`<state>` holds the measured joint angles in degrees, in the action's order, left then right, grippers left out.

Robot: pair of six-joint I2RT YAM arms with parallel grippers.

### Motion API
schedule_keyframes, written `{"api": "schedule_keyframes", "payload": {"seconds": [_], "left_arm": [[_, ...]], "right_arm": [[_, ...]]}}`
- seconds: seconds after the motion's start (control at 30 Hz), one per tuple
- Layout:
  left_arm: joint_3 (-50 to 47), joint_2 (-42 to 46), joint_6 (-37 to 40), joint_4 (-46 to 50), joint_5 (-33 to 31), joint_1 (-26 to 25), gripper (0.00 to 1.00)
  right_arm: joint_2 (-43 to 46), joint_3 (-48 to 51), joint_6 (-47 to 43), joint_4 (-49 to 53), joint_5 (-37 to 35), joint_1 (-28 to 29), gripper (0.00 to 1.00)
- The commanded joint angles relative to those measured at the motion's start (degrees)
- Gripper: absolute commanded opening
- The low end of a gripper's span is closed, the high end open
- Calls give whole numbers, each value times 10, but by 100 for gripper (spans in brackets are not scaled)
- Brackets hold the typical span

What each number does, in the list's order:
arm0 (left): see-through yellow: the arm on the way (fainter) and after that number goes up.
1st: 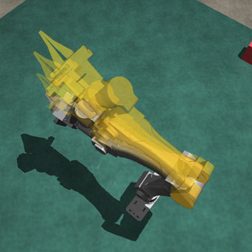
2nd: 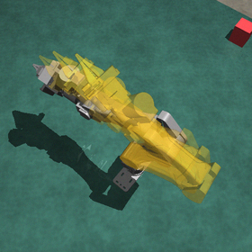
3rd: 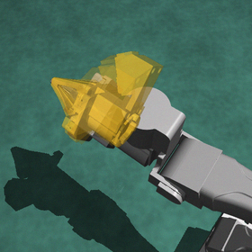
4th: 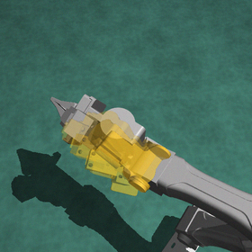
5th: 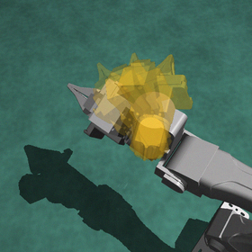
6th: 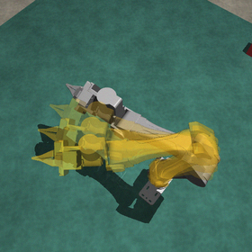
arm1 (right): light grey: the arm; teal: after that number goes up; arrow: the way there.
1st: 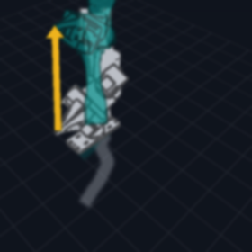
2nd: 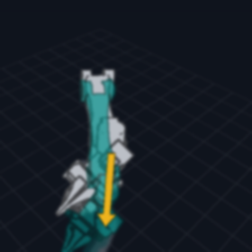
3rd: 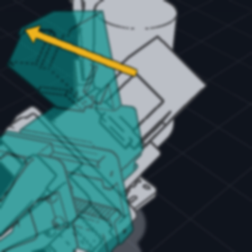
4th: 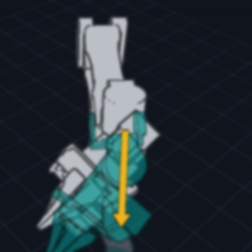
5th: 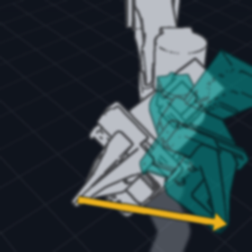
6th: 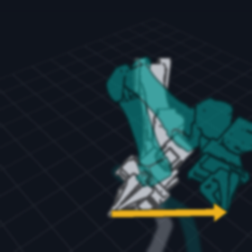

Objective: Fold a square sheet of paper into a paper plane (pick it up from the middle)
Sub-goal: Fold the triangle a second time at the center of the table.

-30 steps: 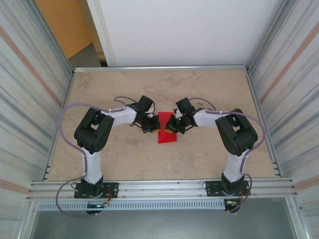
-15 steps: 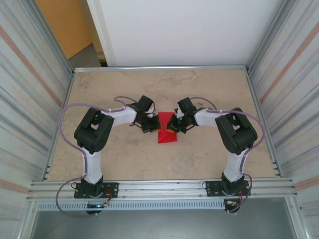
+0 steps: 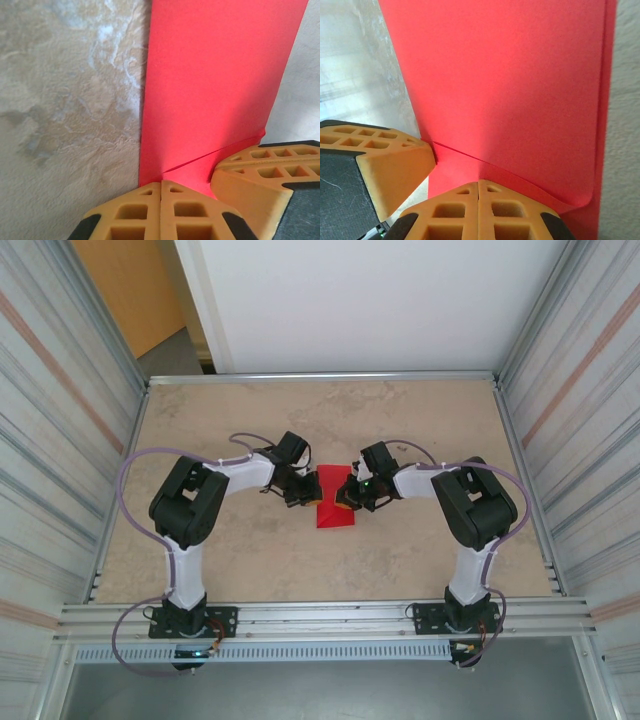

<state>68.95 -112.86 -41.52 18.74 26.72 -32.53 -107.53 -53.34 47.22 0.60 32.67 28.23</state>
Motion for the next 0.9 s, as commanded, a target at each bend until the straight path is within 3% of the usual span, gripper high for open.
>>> {"api": "schedule_keyframes", "payload": {"seconds": [0.0,0.37,0.87], "left_arm": [[11,-2,25,62,-13,0,0],[-43,110,43,-1,43,-26,8],[-41,40,27,-31,62,-61,8]], "right_arm": [[-16,29,-16,71,-57,-7,4],[-29,29,-12,99,-78,-6,3],[-38,28,-5,106,-75,-5,3]]}}
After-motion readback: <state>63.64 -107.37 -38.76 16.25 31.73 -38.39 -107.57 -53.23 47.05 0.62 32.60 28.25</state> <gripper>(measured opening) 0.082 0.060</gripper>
